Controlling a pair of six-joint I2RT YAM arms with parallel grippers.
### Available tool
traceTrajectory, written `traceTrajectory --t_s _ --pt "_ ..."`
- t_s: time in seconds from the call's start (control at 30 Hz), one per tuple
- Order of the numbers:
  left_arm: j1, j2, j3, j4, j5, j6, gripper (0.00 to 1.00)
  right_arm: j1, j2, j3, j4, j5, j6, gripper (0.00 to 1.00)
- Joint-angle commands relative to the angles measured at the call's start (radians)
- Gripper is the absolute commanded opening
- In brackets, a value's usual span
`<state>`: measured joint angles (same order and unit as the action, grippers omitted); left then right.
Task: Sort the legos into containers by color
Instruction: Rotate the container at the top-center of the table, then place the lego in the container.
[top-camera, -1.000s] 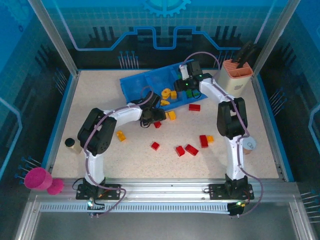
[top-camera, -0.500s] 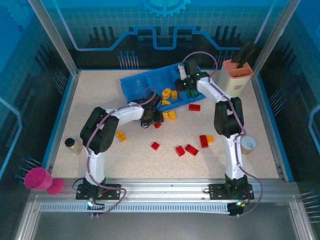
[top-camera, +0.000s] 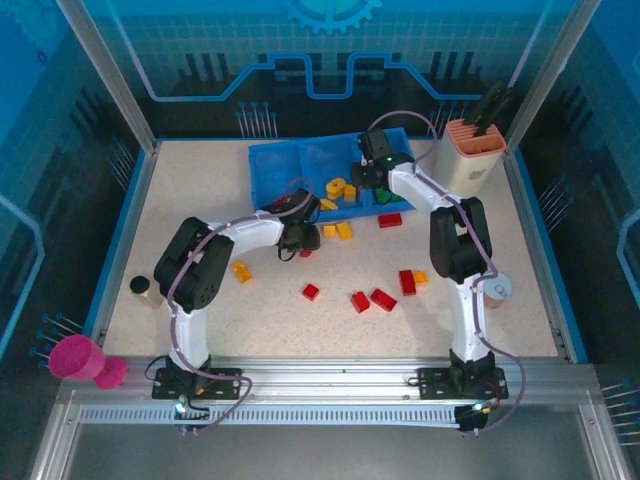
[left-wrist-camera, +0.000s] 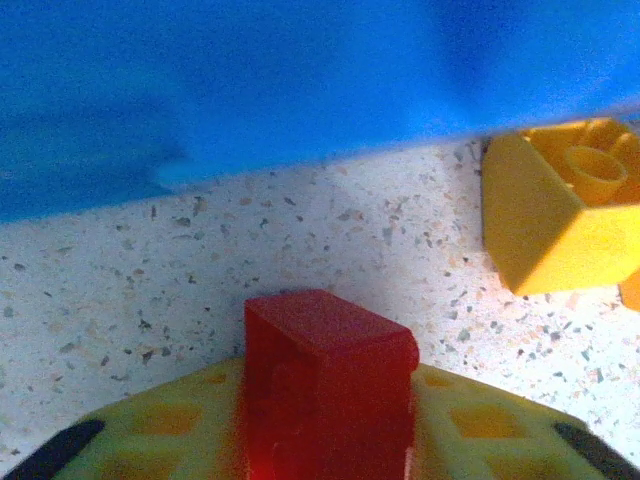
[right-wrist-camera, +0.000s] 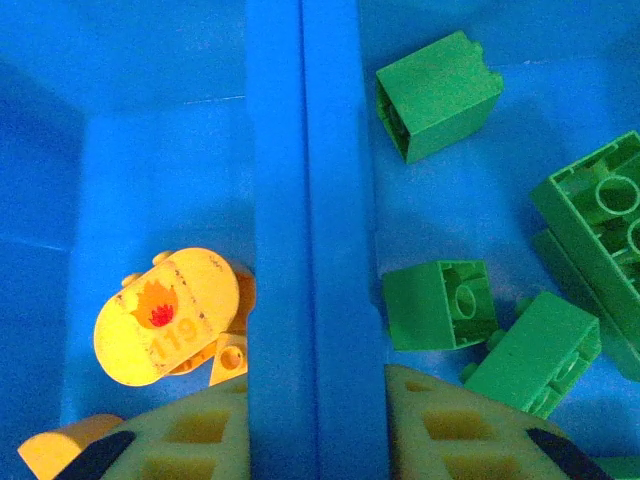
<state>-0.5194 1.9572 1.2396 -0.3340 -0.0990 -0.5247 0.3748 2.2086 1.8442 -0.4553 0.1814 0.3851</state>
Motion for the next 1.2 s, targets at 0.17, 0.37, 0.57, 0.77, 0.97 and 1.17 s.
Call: traceTrajectory --t_s 0.17,0.37,0.57,0.77,0.97,1.17 --pt "-0.011 -0.038 -0.113 -0.037 0.015 0.073 0.21 0.035 0.029 0.041 -0.086 -0.001 0.135 0.26" --pt "-0.01 -0.143 -0.127 -0.078 0.008 0.091 0.19 0.015 0.082 0.155 -0.096 0.01 0.092 0.26" --pt "0.006 -0.292 -0.076 -0.155 -0.032 0.117 0.19 -0.002 0.17 0.264 -0.117 -0.002 0.078 0.25" --pt "0.056 -0.356 0.015 -0.19 -0.042 0.148 0.2 -0.016 0.209 0.312 -0.115 -0.031 0.081 0.28" --pt "0.139 -0.289 0.132 -0.159 -0.079 0.2 0.2 -0.017 0.149 0.266 -0.063 -0.049 0.064 0.42" --pt "0.207 -0.129 0.313 -0.123 -0.104 0.248 0.2 -0.017 0.123 0.273 -0.087 -0.048 0.028 0.61"
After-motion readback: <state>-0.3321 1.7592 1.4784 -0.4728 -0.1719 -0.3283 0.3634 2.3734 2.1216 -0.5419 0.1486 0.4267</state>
